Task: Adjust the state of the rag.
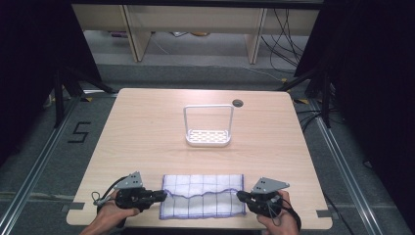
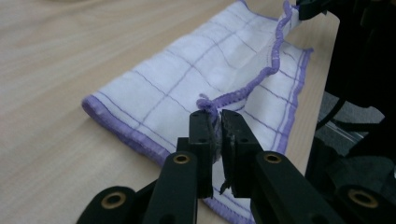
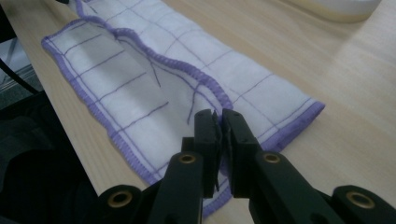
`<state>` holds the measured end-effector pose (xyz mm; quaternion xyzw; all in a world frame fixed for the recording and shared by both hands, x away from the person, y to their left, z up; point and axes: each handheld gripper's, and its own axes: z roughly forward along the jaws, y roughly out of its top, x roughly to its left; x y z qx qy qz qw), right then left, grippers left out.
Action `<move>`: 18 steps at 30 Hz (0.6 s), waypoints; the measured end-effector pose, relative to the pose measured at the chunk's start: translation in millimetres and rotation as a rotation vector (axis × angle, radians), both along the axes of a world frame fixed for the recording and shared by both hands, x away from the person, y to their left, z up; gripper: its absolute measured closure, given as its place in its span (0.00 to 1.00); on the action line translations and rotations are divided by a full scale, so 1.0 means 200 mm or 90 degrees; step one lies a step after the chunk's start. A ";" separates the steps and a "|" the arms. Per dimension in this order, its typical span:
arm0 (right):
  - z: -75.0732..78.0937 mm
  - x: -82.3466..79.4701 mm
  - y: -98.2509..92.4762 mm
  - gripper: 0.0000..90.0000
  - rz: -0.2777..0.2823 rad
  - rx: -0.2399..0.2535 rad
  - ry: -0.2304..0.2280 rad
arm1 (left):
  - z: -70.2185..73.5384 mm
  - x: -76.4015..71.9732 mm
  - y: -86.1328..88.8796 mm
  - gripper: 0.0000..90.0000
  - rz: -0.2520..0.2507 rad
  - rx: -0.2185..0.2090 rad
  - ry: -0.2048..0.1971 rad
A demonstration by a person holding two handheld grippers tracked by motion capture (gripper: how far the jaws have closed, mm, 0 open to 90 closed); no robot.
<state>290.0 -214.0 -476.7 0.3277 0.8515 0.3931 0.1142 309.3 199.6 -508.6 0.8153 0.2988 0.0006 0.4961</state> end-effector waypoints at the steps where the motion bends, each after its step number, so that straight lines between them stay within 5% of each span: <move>1: -0.01 -0.01 0.00 0.93 -0.006 -0.005 0.012 | -0.01 -0.01 0.00 0.89 0.007 0.003 0.004; 2: -0.01 -0.02 0.00 0.93 -0.004 -0.006 0.012 | -0.02 -0.01 0.01 0.86 0.002 0.025 0.010; 5: -0.03 -0.06 -0.01 0.93 -0.011 -0.002 0.026 | -0.03 -0.03 0.01 0.84 0.001 0.013 0.024; 9: -0.03 -0.10 -0.04 0.89 -0.017 0.006 0.022 | -0.02 -0.05 0.03 0.69 0.018 -0.004 0.038; 12: -0.02 -0.11 -0.07 0.87 -0.028 0.013 0.012 | 0.01 -0.06 0.04 0.60 0.035 -0.030 0.031; 18: 0.02 -0.09 -0.08 0.77 -0.057 0.021 -0.006 | 0.06 -0.01 0.06 0.49 0.079 -0.037 0.017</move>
